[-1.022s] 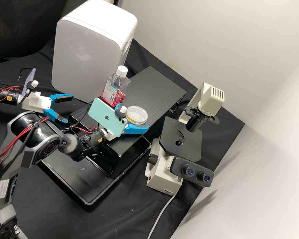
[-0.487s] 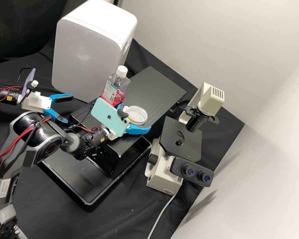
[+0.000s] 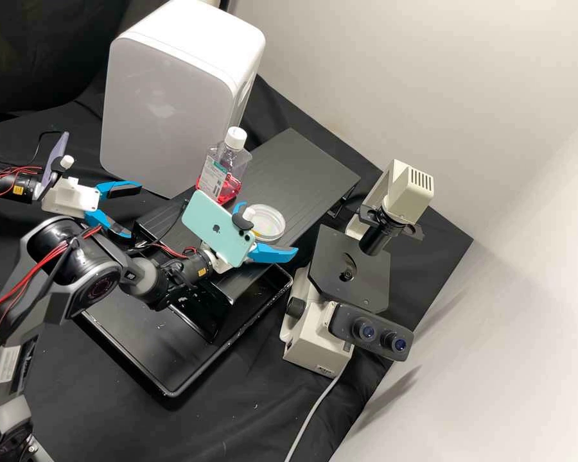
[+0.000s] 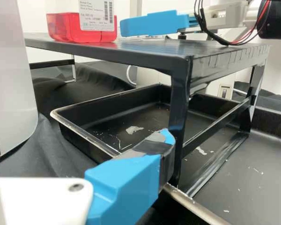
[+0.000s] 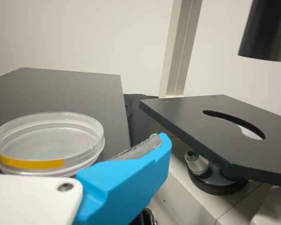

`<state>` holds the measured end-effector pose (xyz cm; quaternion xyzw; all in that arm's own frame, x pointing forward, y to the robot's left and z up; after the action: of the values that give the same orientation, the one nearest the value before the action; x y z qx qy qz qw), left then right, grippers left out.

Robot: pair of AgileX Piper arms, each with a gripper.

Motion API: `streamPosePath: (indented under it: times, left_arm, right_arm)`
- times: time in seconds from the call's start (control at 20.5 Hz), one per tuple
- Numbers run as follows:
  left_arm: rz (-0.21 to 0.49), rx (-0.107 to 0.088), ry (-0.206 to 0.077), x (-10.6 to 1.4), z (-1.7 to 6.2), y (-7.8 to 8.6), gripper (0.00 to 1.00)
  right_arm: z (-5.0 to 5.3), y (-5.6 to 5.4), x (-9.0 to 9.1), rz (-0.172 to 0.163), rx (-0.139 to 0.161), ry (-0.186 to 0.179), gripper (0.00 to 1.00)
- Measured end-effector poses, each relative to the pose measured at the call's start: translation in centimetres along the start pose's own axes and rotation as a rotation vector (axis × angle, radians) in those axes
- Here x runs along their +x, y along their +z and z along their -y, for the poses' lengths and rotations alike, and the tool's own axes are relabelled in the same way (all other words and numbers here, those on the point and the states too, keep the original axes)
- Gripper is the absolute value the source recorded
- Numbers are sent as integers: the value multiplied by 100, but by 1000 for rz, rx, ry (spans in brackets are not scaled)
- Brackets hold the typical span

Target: Remove the lid from the petri dish

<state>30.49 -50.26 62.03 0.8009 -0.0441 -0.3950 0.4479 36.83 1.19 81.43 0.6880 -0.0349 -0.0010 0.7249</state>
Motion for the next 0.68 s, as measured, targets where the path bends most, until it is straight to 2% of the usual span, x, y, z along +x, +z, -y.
streamPosePath:
  times: [0.68]
  left_arm:
    - [0,0,0,0,0,0,100]
  right_arm:
    - [-59,-38,-13,-11,1,16,100]
